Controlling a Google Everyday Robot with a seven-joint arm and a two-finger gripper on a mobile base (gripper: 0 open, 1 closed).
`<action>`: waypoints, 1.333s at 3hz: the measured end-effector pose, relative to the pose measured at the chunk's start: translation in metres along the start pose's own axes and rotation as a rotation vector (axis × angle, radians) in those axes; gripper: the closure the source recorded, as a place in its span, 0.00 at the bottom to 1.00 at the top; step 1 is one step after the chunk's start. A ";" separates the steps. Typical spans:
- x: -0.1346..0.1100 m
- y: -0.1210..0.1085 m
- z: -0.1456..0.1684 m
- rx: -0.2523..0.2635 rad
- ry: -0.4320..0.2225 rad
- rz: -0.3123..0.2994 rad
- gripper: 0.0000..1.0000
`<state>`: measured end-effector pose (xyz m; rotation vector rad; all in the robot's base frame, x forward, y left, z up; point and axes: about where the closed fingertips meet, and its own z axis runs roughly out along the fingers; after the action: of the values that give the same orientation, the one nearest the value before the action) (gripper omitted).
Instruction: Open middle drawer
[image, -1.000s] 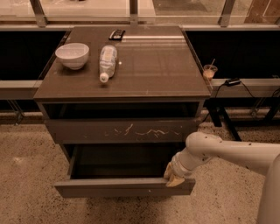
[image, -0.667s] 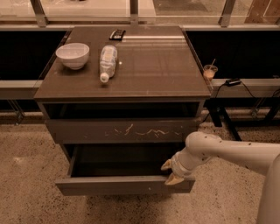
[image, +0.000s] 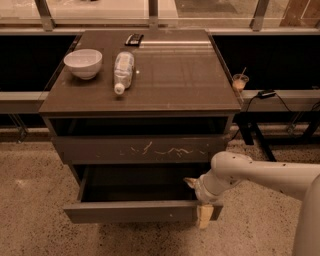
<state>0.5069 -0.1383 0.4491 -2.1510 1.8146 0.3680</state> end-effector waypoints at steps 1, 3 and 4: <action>0.001 0.016 0.006 -0.026 0.027 0.028 0.00; -0.013 0.055 0.028 -0.112 0.070 0.018 0.17; -0.014 0.061 0.028 -0.129 0.053 0.013 0.41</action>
Offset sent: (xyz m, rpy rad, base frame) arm -0.0742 0.0187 -0.0258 -0.1678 0.0847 0.0315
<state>0.4444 -0.1240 0.4253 -2.2566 1.8820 0.4465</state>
